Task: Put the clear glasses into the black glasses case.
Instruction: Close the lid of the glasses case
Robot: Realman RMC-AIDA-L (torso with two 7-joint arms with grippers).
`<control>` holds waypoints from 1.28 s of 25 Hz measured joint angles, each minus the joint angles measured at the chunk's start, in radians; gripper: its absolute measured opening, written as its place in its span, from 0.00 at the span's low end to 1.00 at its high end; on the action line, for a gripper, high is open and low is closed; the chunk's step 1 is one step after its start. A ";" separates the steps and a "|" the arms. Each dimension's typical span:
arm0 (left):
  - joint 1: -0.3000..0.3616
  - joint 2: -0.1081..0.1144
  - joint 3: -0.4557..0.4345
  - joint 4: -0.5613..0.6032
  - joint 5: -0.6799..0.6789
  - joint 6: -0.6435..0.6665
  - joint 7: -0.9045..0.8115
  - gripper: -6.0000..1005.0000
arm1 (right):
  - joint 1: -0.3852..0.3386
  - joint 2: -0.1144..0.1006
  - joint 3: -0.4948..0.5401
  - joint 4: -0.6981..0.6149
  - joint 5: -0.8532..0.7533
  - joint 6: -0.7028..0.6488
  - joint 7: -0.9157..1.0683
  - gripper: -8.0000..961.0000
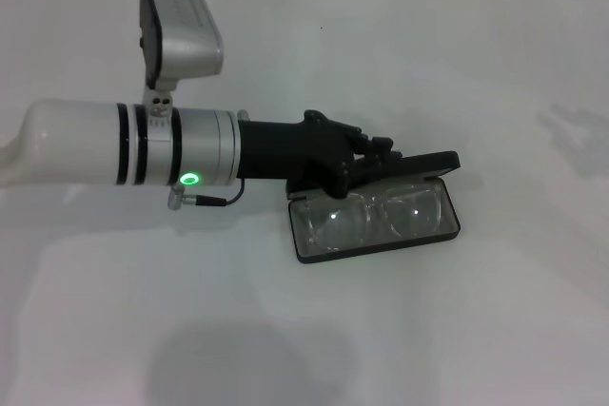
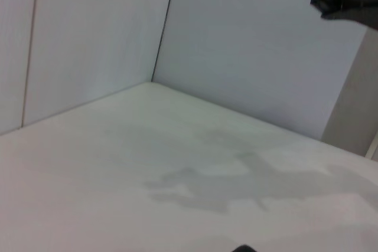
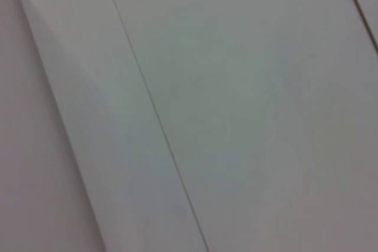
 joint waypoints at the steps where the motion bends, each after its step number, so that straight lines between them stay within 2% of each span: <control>1: 0.000 -0.002 0.003 -0.006 -0.001 -0.007 0.002 0.18 | 0.004 0.000 -0.001 0.003 -0.004 0.000 -0.001 0.24; 10: 0.005 -0.004 0.012 -0.019 -0.018 -0.030 0.008 0.18 | 0.005 0.006 -0.003 0.015 -0.019 0.007 -0.002 0.24; 21: 0.000 -0.004 0.016 -0.037 -0.026 -0.056 0.009 0.18 | 0.001 0.001 0.006 0.049 -0.019 0.003 -0.002 0.24; 28: -0.002 -0.004 0.018 -0.061 -0.030 -0.067 0.009 0.18 | 0.004 0.006 0.001 0.050 -0.019 0.002 -0.002 0.25; 32: 0.000 -0.004 0.060 -0.058 -0.049 -0.051 0.009 0.18 | 0.006 0.008 -0.002 0.051 -0.019 -0.001 -0.002 0.25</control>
